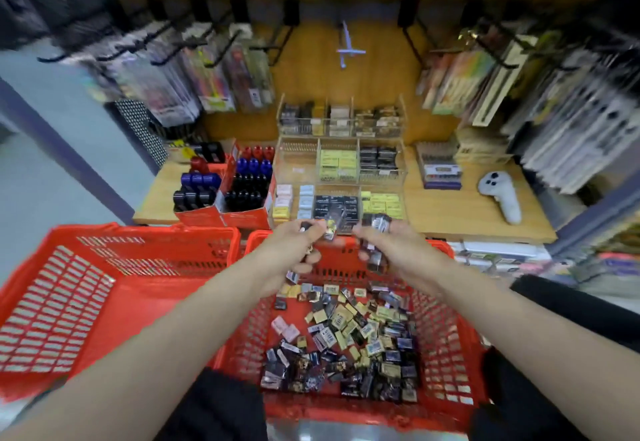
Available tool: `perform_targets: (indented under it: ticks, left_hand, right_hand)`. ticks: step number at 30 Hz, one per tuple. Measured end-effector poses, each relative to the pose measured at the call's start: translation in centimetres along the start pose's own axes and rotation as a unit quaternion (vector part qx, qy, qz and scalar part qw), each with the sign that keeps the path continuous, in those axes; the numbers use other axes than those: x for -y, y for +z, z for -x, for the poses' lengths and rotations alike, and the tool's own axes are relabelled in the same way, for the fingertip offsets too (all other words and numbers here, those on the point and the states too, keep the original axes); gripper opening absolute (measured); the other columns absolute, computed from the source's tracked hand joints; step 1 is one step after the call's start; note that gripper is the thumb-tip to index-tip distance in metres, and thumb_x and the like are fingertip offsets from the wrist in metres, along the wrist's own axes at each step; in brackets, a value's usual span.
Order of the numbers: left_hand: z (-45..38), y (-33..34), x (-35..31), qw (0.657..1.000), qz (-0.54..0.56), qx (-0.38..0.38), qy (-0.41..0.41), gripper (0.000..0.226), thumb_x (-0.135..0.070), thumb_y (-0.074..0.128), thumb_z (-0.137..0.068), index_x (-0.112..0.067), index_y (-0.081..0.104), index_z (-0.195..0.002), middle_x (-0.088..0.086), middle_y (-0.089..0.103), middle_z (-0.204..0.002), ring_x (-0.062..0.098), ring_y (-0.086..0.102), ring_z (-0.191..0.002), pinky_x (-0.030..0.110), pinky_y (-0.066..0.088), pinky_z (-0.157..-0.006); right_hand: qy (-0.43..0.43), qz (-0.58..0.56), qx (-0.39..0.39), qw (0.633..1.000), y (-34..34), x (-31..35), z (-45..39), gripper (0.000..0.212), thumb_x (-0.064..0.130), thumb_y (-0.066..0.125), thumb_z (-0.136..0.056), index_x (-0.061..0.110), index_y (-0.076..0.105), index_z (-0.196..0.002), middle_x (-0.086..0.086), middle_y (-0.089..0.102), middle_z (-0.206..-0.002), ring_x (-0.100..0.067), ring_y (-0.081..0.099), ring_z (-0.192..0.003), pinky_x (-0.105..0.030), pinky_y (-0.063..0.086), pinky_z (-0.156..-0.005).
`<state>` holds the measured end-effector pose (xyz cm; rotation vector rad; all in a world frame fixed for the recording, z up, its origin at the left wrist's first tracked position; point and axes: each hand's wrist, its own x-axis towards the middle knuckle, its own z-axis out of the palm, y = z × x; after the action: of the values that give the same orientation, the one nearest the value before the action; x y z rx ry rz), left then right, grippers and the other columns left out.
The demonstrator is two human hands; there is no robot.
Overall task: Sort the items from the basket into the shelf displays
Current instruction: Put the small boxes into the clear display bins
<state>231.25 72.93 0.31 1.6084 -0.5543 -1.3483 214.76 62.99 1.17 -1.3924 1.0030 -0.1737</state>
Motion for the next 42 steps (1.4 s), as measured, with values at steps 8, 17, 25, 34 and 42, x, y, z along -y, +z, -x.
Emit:
perform_targets:
  ticks: [8, 17, 25, 34, 42]
  left_hand:
    - [2.1, 4.3, -4.3, 0.989, 0.133, 0.012, 0.069, 0.023, -0.035, 0.061, -0.097, -0.019, 0.063, -0.113, -0.005, 0.049, -0.058, 0.007, 0.034, -0.041, 0.016, 0.025, -0.034]
    - [-1.4, 3.1, -7.6, 0.984, 0.005, -0.024, 0.176, 0.019, -0.038, 0.066, -0.093, -0.027, 0.066, -0.108, -0.012, 0.048, -0.049, 0.005, 0.038, -0.043, 0.016, 0.03, -0.04]
    - [-3.3, 1.4, -7.8, 0.978, -0.1, -0.037, 0.177, 0.017, -0.045, 0.058, -0.096, -0.03, 0.064, -0.099, -0.002, 0.046, -0.052, 0.011, 0.036, -0.045, 0.023, 0.029, -0.045]
    - [-3.2, -0.1, -7.4, 0.991, -0.041, -0.015, 0.125, 0.022, -0.036, 0.06, -0.096, -0.016, 0.061, -0.105, -0.009, 0.049, -0.049, 0.005, 0.039, -0.042, 0.017, 0.035, -0.044]
    - [-1.6, -0.3, -6.6, 0.99, -0.055, -0.022, 0.128, 0.023, -0.036, 0.067, -0.091, -0.019, 0.067, -0.106, -0.006, 0.046, -0.046, 0.005, 0.038, -0.039, 0.017, 0.031, -0.041]
  right_hand:
    - [-0.15, 0.003, -0.074, 0.986, -1.6, 5.8, 3.1, 0.043, 0.047, 0.067, -0.089, 0.016, 0.047, -0.066, 0.009, 0.045, -0.052, -0.005, 0.043, -0.05, -0.015, 0.036, -0.052]
    - [-0.175, 0.153, -0.029, 0.972, -4.4, 7.6, -0.1, 0.046, 0.037, 0.064, -0.093, 0.028, 0.055, -0.049, 0.012, 0.042, -0.041, -0.007, 0.036, -0.038, -0.018, 0.031, -0.04]
    - [-0.164, 0.163, 0.02, 0.973, -4.0, 7.9, -2.8, 0.044, 0.039, 0.065, -0.092, 0.025, 0.049, -0.054, 0.001, 0.044, -0.052, -0.017, 0.04, -0.049, -0.022, 0.032, -0.041]
    - [-0.117, 0.128, -0.056, 0.983, -4.0, 7.8, -3.2, 0.046, 0.049, 0.067, -0.087, 0.021, 0.061, -0.051, 0.003, 0.037, -0.05, -0.016, 0.034, -0.047, -0.031, 0.036, -0.051]
    - [-0.151, 0.081, -0.024, 0.985, -3.4, 6.8, -2.0, 0.014, 0.044, 0.07, -0.087, 0.036, 0.078, -0.08, 0.0, 0.071, -0.072, -0.022, 0.062, -0.063, -0.015, 0.042, -0.06]
